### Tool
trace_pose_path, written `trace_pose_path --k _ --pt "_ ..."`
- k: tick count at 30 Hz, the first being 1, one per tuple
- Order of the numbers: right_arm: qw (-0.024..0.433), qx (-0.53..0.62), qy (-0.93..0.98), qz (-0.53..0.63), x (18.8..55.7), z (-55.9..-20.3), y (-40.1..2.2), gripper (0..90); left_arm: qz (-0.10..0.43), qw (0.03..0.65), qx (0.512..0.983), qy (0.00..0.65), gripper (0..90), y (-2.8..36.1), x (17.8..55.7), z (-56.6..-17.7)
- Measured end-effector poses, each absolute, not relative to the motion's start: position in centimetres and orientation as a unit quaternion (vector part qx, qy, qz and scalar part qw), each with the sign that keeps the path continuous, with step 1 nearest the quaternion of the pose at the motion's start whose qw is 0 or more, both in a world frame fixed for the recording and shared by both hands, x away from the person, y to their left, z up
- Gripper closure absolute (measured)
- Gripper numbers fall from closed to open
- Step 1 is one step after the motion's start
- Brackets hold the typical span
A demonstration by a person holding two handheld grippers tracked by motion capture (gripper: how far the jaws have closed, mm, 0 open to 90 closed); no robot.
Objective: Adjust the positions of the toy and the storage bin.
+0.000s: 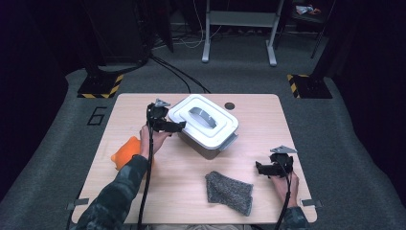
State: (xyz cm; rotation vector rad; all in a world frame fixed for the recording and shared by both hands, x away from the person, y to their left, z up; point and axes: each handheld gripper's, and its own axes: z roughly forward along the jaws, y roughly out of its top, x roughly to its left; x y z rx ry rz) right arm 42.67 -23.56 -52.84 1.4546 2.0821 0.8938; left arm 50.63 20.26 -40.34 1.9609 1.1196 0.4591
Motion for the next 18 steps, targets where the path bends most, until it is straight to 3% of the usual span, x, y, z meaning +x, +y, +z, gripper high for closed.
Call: trace_pose_path --k 11,18 --pt "0.222 0.527 0.755 0.321 42.7 -52.8 -23.6 3.9 0.191 0.402 0.799 0.404 0.0 19.0 44.7 -39.4" --pt "0.222 0.527 0.754 0.322 42.7 -52.8 -23.6 3.9 0.168 0.414 0.81 0.38 0.0 17.5 41.0 -41.9"
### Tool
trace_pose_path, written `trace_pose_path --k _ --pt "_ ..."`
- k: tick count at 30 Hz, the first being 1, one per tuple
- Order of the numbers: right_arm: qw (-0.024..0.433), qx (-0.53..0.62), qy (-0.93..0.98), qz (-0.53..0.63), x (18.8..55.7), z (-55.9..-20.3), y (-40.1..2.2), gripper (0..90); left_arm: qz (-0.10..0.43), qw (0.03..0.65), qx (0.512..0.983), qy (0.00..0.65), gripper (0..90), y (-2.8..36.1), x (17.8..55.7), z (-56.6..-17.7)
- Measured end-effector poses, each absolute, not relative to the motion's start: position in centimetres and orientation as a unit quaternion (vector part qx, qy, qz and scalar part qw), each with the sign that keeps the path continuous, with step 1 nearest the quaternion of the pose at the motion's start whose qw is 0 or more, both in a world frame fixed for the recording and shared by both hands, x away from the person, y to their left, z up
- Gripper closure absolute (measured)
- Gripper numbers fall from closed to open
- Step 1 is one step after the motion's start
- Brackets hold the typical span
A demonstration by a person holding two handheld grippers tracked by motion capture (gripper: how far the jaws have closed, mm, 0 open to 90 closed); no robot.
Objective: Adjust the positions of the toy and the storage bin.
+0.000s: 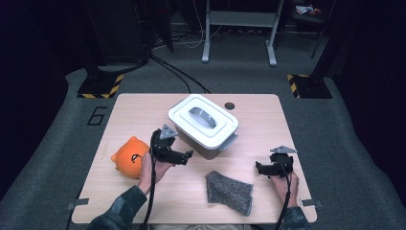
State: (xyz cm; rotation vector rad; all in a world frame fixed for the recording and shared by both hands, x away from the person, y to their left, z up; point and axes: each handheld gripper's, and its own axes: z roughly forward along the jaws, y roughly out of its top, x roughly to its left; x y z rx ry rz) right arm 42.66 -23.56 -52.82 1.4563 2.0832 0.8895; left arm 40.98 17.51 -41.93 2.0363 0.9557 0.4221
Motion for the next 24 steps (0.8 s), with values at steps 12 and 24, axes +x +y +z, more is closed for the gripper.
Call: trace_pose_path --k 12,24 --pt "0.221 0.527 0.755 0.322 42.7 -52.8 -23.6 3.9 0.146 0.405 0.818 0.382 0.0 17.1 37.9 -48.4" --pt "0.22 0.523 0.759 0.32 42.6 -52.8 -23.5 3.5 0.159 0.369 0.837 0.37 0.0 18.2 36.3 -52.5"
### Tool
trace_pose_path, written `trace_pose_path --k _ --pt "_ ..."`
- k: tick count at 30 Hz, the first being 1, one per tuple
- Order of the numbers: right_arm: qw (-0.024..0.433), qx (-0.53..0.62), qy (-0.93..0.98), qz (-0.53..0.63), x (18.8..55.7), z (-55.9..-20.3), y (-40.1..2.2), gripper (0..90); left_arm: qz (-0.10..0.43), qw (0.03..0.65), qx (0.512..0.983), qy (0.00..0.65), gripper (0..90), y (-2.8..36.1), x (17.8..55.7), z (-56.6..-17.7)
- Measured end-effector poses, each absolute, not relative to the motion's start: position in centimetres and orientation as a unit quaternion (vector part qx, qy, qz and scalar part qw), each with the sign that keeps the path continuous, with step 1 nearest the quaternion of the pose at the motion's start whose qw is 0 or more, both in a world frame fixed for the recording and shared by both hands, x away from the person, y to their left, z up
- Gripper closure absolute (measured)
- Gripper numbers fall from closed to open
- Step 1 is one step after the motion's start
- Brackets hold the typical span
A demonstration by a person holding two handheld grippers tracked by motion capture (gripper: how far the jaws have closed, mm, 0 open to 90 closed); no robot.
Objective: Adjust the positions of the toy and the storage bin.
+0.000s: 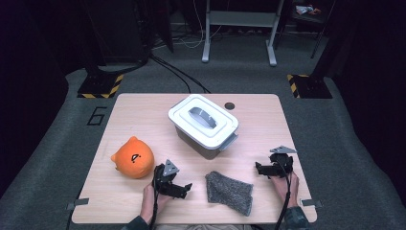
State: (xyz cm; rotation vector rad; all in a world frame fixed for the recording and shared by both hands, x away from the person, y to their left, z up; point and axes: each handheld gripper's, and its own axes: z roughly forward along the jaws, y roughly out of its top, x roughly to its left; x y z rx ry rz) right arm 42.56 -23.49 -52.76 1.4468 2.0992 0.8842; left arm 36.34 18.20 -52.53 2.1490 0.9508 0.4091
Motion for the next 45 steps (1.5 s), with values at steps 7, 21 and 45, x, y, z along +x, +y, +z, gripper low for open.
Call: trace_pose_path --k 7,21,45 --pt "0.207 0.517 0.762 0.33 42.5 -51.2 -23.8 3.2 0.147 0.363 0.842 0.37 0.0 18.3 36.6 -53.0" --pt "0.212 0.445 0.784 0.377 43.5 -43.7 -20.8 3.9 0.158 0.354 0.85 0.358 0.0 17.9 36.5 -53.1" --pt "0.174 0.355 0.824 0.406 48.6 -37.6 -13.3 6.6 0.157 0.354 0.849 0.359 0.0 17.9 36.4 -53.1"
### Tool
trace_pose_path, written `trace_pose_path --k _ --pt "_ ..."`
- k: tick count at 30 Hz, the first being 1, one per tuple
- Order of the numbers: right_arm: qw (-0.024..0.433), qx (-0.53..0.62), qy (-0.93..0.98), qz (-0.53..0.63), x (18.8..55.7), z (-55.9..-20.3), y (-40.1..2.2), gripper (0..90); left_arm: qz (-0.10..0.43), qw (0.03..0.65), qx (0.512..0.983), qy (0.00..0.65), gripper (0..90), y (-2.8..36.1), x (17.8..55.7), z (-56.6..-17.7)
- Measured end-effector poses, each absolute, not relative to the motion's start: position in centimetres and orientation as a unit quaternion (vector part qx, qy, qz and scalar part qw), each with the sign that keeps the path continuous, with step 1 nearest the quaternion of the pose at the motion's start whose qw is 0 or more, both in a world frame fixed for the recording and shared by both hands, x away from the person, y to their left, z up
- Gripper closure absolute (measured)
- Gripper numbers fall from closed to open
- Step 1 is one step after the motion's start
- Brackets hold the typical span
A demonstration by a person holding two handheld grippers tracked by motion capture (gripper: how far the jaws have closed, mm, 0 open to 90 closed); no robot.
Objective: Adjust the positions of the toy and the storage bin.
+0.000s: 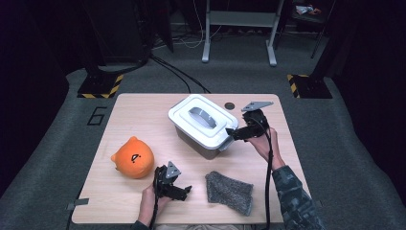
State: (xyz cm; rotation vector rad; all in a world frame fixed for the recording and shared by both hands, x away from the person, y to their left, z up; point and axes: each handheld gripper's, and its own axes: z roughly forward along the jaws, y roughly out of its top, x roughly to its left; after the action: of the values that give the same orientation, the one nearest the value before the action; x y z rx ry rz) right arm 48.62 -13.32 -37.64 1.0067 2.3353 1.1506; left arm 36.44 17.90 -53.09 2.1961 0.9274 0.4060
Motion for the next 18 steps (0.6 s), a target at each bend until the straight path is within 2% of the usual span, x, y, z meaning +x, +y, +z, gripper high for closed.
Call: trace_pose_path --k 8,12,16,18 --pt "0.164 0.332 0.837 0.404 50.2 -37.9 -10.3 16.0 0.155 0.351 0.852 0.357 0.0 17.9 36.4 -53.0" --pt "0.155 0.312 0.848 0.398 50.7 -38.0 -9.1 26.0 0.154 0.351 0.851 0.358 0.0 17.9 36.4 -53.0" --pt "0.139 0.297 0.856 0.399 51.4 -38.3 -8.3 40.9 0.158 0.351 0.85 0.36 0.0 17.9 36.4 -53.1" --pt "0.135 0.297 0.856 0.401 51.5 -38.3 -8.1 43.7 0.158 0.351 0.85 0.36 0.0 17.9 36.4 -53.1"
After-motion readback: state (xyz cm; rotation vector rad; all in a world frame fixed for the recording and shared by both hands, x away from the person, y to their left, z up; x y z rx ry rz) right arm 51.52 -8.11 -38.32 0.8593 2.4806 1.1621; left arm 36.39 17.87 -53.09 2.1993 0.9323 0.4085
